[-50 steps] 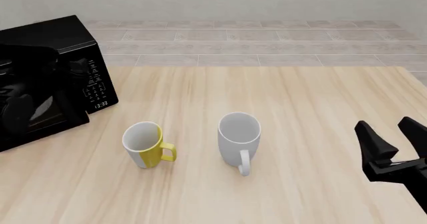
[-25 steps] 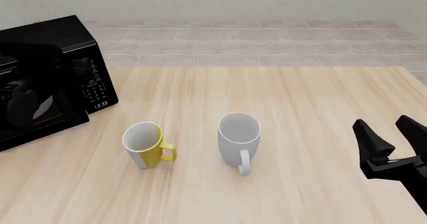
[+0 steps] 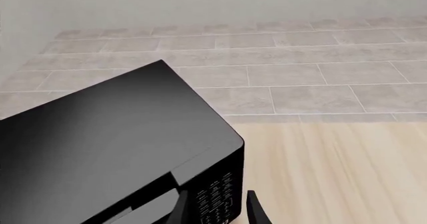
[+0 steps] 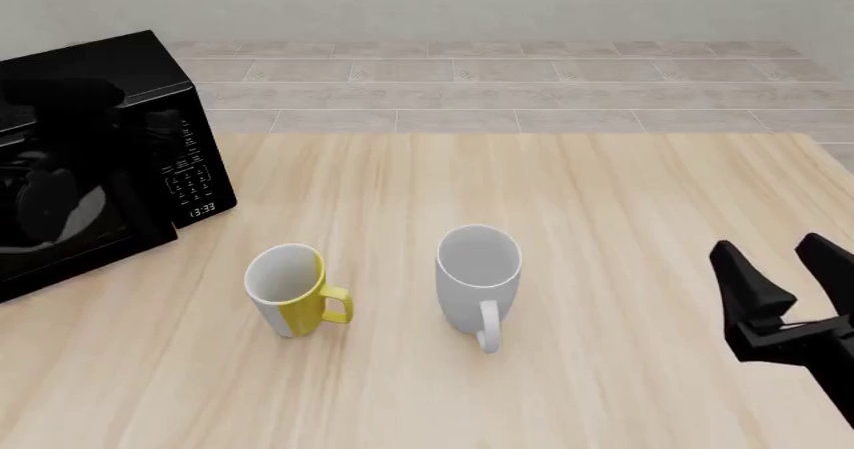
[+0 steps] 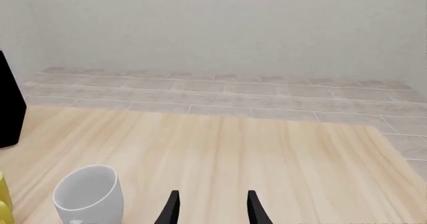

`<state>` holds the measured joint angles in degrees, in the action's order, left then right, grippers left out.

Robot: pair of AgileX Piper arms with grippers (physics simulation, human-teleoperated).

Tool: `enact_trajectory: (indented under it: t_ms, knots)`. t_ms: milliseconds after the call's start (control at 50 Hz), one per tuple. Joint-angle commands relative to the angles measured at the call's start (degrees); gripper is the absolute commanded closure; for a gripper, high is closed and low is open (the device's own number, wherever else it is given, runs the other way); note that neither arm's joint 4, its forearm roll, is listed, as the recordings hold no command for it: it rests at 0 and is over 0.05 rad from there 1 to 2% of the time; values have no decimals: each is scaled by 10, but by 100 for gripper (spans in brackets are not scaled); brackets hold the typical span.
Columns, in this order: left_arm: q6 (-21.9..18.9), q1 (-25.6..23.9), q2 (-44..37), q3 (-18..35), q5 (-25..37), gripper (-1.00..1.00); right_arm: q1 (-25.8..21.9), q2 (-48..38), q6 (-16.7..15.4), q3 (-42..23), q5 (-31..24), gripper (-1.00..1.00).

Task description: Close the microwave.

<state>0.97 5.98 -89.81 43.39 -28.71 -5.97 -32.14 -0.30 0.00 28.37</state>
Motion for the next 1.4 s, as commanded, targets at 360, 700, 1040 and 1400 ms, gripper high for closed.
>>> enact_trajectory:
  t_ms: [360, 700, 1040, 1400]
  knots:
    - [-36, 45, -51, 6, 18, -100, 4, 73, 4, 0, -69, -100]
    - [-31, 48, -58, 24, 30, -100, 0, 71, 7, 0, -66, -100]
    - [-18, 50, -74, 46, 53, -100, -4, 26, 4, 0, -22, -100]
    - [-1, 55, -93, 67, 75, -100, -4, 43, 6, 0, -40, -100]
